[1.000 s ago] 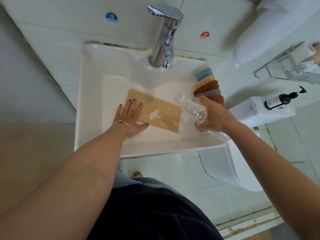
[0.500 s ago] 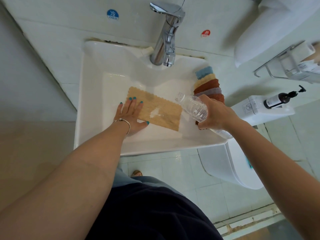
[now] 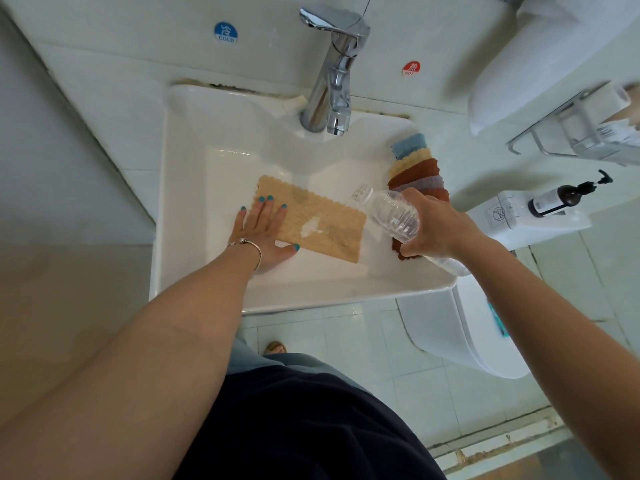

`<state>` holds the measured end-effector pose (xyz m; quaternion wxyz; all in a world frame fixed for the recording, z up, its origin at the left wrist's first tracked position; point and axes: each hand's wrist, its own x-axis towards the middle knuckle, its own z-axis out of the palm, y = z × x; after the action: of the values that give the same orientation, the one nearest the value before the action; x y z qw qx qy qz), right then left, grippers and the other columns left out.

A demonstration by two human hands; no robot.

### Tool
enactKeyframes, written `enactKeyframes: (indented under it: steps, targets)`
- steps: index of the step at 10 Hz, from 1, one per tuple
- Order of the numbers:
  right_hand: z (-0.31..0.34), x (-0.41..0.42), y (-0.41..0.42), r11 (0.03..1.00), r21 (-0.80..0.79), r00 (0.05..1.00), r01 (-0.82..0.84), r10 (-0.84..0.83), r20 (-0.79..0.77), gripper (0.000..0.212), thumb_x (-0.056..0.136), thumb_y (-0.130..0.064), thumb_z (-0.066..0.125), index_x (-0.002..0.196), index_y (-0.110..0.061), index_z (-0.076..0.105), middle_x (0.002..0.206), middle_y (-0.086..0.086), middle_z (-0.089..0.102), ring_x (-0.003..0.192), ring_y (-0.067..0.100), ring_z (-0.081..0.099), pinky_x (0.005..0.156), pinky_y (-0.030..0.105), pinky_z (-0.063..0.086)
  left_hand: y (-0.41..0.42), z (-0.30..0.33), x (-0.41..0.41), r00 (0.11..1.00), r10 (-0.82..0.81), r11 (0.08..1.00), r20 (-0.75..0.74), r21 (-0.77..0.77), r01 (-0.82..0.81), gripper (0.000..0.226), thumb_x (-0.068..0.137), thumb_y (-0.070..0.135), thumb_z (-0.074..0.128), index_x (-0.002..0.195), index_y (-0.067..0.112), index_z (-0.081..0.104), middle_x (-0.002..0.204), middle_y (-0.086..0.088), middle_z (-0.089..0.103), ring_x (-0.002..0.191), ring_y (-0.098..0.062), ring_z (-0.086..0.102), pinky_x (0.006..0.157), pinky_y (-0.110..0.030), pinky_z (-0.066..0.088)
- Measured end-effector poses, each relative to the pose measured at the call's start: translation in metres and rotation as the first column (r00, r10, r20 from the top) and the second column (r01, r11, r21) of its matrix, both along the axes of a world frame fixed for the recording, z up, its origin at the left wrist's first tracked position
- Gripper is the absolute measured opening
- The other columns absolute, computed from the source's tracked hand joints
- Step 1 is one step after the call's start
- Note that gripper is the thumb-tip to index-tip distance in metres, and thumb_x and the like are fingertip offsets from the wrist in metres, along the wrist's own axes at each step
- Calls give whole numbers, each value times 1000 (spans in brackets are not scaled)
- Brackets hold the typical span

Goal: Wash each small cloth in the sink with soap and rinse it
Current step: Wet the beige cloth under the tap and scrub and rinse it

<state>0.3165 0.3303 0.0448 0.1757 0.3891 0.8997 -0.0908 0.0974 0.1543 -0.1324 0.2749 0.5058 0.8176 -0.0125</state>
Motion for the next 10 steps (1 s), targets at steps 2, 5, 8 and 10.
enactKeyframes:
  steps: [2,5,8,10]
  targets:
    - [0,-2,2,1000,-10,1000,1,-1,4,86,59,-33,82,131,-34,33,114,-2,57,94,24,53,70,35,45,0,-1,0,1000,2,1000,-4,-1,-2,88,88,73,21,149,31,-25,154,3,-37,141,-14,-34,116,-44,-18]
    - [0,-16,-4,997,-48,991,-62,56,-123,86,64,-28,82,134,-32,34,114,-8,54,97,18,52,75,36,49,0,0,0,1000,3,1000,0,-1,-3,87,88,73,21,148,31,-26,154,3,-37,141,-14,-35,116,-44,-18]
    - [-3,-25,0,984,-168,899,-67,-13,-438,80,67,-19,86,131,-21,39,109,-9,50,99,13,50,69,4,37,1,3,1,1000,6,1000,1,-21,-6,87,89,73,21,148,31,-27,153,4,-37,140,-13,-35,115,-43,-19]
    - [-11,-29,23,967,-244,747,69,-212,-630,86,65,-28,90,135,-18,41,114,-15,48,110,11,48,89,18,40,2,2,2,1000,19,999,2,-28,-19,87,88,72,22,148,32,-26,154,5,-37,139,-12,-36,116,-43,-19]
